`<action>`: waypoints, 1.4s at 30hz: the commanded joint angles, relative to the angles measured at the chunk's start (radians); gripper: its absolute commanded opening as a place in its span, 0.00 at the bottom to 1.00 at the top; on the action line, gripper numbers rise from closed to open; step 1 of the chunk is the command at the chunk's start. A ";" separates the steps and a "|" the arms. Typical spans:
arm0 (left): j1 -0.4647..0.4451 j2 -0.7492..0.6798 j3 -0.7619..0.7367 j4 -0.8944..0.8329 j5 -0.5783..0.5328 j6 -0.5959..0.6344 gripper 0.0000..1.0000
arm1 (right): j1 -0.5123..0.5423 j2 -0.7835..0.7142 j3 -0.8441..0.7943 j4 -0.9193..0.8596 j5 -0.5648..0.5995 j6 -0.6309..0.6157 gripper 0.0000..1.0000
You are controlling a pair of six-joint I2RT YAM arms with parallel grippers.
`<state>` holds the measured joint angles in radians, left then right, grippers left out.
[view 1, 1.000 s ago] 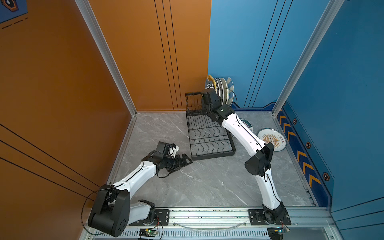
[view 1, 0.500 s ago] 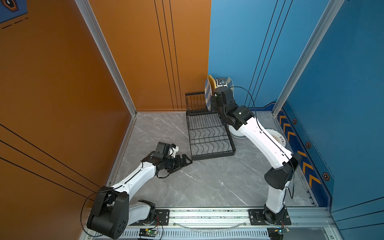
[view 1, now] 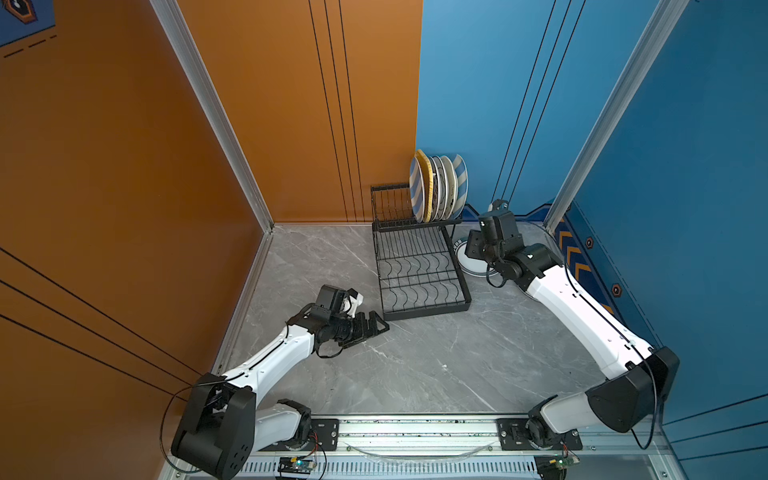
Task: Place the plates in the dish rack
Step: 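Open the right gripper and withdraw it from the rack toward the sunburst plate, then grip the edge of the sunburst plate with the right gripper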
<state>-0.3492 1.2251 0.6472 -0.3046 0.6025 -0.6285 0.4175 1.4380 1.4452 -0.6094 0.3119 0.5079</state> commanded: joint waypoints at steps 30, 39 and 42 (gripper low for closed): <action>-0.036 0.097 0.037 0.072 -0.045 -0.053 0.98 | -0.878 0.142 -0.638 0.607 -0.737 0.315 0.78; -0.036 0.121 0.040 0.093 -0.046 -0.066 0.98 | -0.908 0.219 -0.675 0.715 -0.784 0.384 0.68; -0.036 0.131 0.046 0.096 -0.045 -0.065 0.98 | -0.916 0.256 -0.697 0.795 -0.806 0.435 0.63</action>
<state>-0.3756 1.3441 0.6624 -0.2241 0.5758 -0.6861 -0.4843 1.6619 0.7765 0.0921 -0.4583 0.8783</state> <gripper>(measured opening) 0.980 0.643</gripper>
